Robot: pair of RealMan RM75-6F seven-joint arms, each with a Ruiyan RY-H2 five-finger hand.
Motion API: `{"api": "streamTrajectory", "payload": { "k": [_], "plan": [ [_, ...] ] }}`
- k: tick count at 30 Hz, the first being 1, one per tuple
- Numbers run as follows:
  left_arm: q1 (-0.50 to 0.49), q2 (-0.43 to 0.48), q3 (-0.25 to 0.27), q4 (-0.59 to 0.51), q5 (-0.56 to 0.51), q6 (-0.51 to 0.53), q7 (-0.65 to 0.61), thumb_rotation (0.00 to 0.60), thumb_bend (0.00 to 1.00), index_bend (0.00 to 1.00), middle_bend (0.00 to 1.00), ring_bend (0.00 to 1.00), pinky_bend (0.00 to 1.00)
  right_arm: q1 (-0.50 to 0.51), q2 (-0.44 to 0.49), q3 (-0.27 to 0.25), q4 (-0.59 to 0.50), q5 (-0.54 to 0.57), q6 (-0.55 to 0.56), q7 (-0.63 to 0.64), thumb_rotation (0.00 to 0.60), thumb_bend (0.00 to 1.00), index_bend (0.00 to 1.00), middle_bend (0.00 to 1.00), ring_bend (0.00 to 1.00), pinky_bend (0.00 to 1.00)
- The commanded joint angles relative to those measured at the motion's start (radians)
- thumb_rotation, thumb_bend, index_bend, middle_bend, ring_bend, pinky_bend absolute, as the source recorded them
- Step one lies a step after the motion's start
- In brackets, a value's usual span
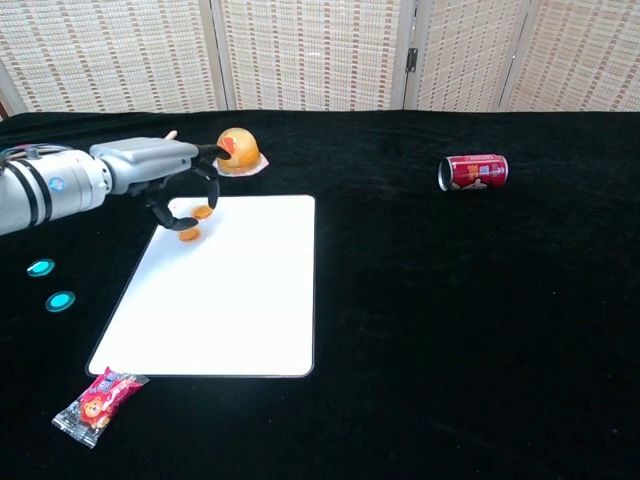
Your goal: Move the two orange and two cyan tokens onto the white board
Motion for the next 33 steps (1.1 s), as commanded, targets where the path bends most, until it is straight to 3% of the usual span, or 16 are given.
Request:
{"api": "streamTrajectory", "payload": {
  "k": [1, 17, 23, 28, 33],
  "plan": [
    [-0.014, -0.018, -0.003, 0.008, -0.017, -0.015, 0.019, 0.600, 0.44, 0.50, 0.05, 0.00, 0.00, 0.001, -0.001, 0.001, 0.002, 0.001, -0.003, 0.001, 0.600, 0.46, 0.00, 0.00, 0.00, 0.00],
    [-0.039, -0.067, 0.007, 0.042, -0.063, -0.032, 0.066, 0.600, 0.44, 0.48, 0.05, 0.00, 0.00, 0.000, -0.001, 0.002, 0.008, 0.007, -0.004, 0.008, 0.600, 0.46, 0.00, 0.00, 0.00, 0.00],
    [-0.041, -0.071, 0.008, 0.035, -0.063, -0.023, 0.066, 0.600, 0.43, 0.38, 0.05, 0.00, 0.00, -0.003, 0.000, 0.003, 0.009, 0.007, 0.001, 0.008, 0.600, 0.46, 0.00, 0.00, 0.00, 0.00],
    [-0.036, -0.057, 0.015, 0.006, -0.047, -0.007, 0.061, 0.600, 0.41, 0.33, 0.05, 0.00, 0.00, -0.002, -0.001, 0.004, 0.008, 0.006, 0.002, 0.008, 0.600, 0.46, 0.00, 0.00, 0.00, 0.00],
    [-0.017, -0.016, 0.022, -0.046, -0.022, 0.038, 0.057, 0.600, 0.41, 0.36, 0.05, 0.00, 0.00, 0.000, -0.001, 0.005, 0.005, 0.002, 0.002, 0.005, 0.600, 0.46, 0.00, 0.00, 0.00, 0.00]
  ]
}}
